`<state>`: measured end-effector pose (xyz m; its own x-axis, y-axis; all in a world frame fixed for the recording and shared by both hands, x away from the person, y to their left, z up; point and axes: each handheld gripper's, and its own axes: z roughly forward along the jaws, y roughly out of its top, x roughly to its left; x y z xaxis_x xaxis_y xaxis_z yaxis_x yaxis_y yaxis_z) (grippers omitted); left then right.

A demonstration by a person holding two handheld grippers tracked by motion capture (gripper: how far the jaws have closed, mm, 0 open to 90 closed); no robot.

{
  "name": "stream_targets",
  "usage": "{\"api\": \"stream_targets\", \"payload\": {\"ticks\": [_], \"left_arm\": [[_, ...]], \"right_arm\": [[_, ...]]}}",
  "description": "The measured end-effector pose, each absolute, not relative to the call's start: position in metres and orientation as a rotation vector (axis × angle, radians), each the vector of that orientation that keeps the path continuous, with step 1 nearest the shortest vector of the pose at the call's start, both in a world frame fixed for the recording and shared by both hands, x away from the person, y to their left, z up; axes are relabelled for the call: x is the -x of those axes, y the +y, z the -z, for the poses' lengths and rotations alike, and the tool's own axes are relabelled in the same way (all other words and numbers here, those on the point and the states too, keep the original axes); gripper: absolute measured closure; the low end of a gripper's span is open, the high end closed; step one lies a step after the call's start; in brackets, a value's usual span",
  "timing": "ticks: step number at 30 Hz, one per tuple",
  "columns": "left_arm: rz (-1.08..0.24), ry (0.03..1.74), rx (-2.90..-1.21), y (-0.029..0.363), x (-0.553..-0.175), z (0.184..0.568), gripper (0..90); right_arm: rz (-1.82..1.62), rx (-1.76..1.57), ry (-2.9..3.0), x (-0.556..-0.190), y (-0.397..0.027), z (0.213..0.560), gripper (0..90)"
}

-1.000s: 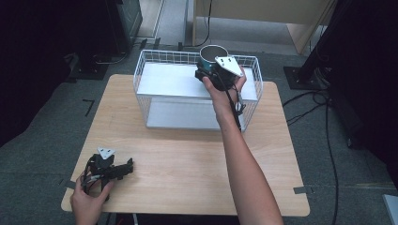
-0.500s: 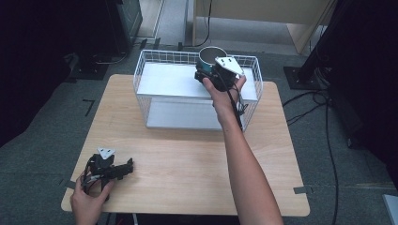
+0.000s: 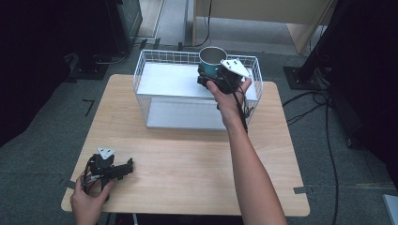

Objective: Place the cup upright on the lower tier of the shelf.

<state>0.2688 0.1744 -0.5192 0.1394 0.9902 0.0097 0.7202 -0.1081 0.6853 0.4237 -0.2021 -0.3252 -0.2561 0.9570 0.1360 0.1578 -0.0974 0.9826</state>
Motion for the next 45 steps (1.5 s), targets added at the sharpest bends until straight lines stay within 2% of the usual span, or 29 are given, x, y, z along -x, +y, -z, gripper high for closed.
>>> {"api": "stream_targets", "payload": {"ticks": [22,45], "left_arm": [[-0.661,1.634,-1.891,0.175,-0.269,0.519,0.0],[-0.659,1.635,-1.893,0.175,-0.269,0.519,0.0]], "right_arm": [[-1.447,-1.205,1.455,-0.372,-0.232,0.331,1.2],[-1.397,-1.226,1.472,-0.325,-0.277,0.368,1.3]]}}
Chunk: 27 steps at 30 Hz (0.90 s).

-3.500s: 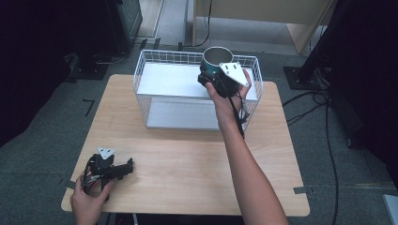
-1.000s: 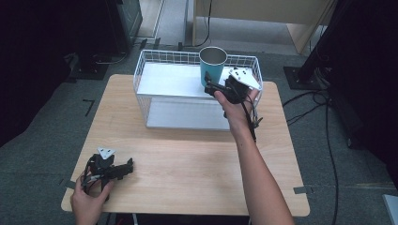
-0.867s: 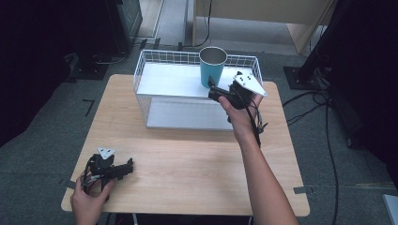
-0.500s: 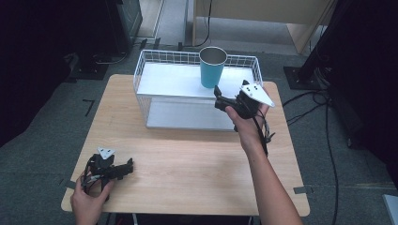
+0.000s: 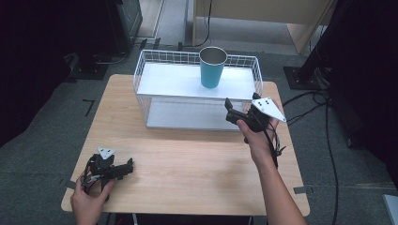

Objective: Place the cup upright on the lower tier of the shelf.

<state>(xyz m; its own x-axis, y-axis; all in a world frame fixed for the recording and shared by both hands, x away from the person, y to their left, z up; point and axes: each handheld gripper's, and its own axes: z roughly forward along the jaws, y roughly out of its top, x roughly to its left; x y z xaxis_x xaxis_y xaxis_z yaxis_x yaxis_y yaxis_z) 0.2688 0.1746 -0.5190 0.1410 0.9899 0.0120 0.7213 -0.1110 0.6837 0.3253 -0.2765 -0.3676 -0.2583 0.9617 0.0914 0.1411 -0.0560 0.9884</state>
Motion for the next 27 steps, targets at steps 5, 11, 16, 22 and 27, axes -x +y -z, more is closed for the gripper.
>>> {"api": "stream_targets", "payload": {"ticks": [5,11,16,22,27], "left_arm": [[-0.66,1.635,-1.893,0.175,-0.269,0.519,0.0],[-0.661,1.635,-1.892,0.175,-0.269,0.519,0.0],[-0.659,1.635,-1.89,0.174,-0.269,0.519,0.0],[-0.659,1.635,-1.892,0.175,-0.269,0.519,0.0],[-0.658,1.635,-1.892,0.174,-0.269,0.519,0.0]], "right_arm": [[-1.381,-1.217,1.484,-0.316,-0.282,0.377,1.3],[-1.374,-1.225,1.494,-0.305,-0.287,0.388,1.4],[-1.363,-1.233,1.493,-0.298,-0.294,0.399,1.5],[-1.353,-1.246,1.499,-0.29,-0.301,0.409,1.5],[-1.342,-1.256,1.501,-0.282,-0.307,0.418,1.6]]}}
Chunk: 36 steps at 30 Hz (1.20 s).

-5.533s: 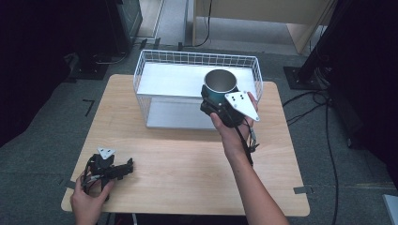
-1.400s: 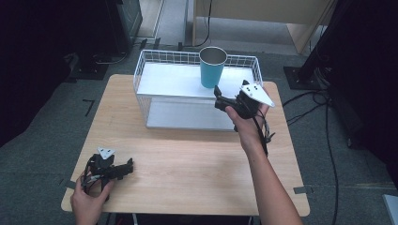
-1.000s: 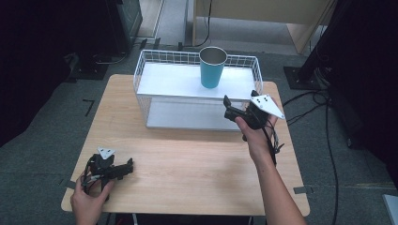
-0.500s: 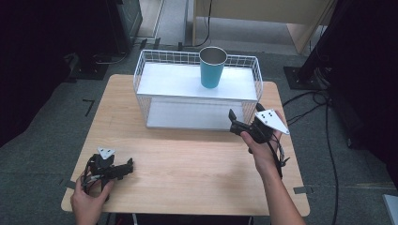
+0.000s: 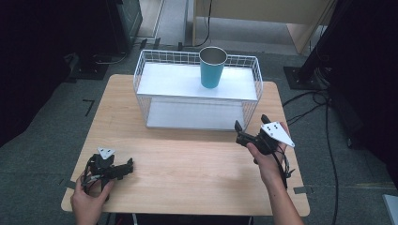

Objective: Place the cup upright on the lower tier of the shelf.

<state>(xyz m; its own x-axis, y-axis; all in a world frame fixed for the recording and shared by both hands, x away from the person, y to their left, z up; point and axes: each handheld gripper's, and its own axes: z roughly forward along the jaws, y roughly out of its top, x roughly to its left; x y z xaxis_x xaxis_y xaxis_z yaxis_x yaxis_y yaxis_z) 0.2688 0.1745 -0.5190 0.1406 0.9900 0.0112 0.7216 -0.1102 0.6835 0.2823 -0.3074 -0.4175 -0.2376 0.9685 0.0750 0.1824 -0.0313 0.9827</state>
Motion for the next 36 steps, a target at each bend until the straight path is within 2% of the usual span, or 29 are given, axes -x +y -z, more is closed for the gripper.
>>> {"api": "stream_targets", "payload": {"ticks": [36], "left_arm": [[-0.659,1.635,-1.891,0.174,-0.269,0.519,0.0]], "right_arm": [[-1.185,-1.41,1.547,-0.248,-0.357,0.484,1.6]]}}
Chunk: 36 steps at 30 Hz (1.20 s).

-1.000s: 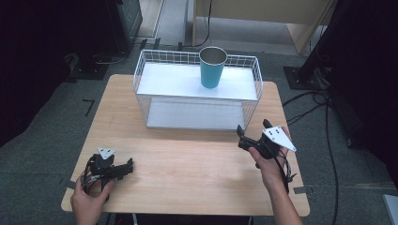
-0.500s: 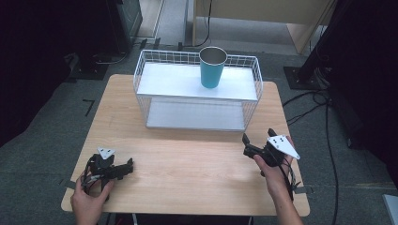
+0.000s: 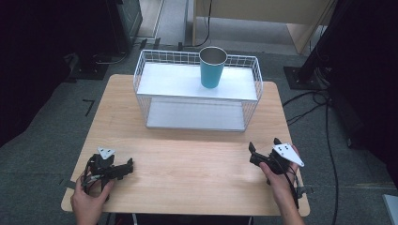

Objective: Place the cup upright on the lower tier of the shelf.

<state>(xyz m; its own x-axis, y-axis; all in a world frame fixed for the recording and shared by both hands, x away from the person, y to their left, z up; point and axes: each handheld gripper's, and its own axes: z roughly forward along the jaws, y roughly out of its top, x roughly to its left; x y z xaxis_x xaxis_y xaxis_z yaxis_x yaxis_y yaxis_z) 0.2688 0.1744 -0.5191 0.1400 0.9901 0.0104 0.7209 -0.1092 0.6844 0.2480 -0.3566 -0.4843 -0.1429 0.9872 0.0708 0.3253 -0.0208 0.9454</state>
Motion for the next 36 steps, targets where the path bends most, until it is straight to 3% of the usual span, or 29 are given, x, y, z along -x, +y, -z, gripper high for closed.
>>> {"api": "stream_targets", "payload": {"ticks": [16,36], "left_arm": [[-0.66,1.636,-1.889,0.174,-0.269,0.519,0.0],[-0.659,1.635,-1.891,0.174,-0.269,0.519,0.0]], "right_arm": [[-0.973,-1.594,1.695,-0.242,-0.38,0.52,1.5],[-0.768,-1.754,1.774,-0.242,-0.379,0.526,0.0]]}}
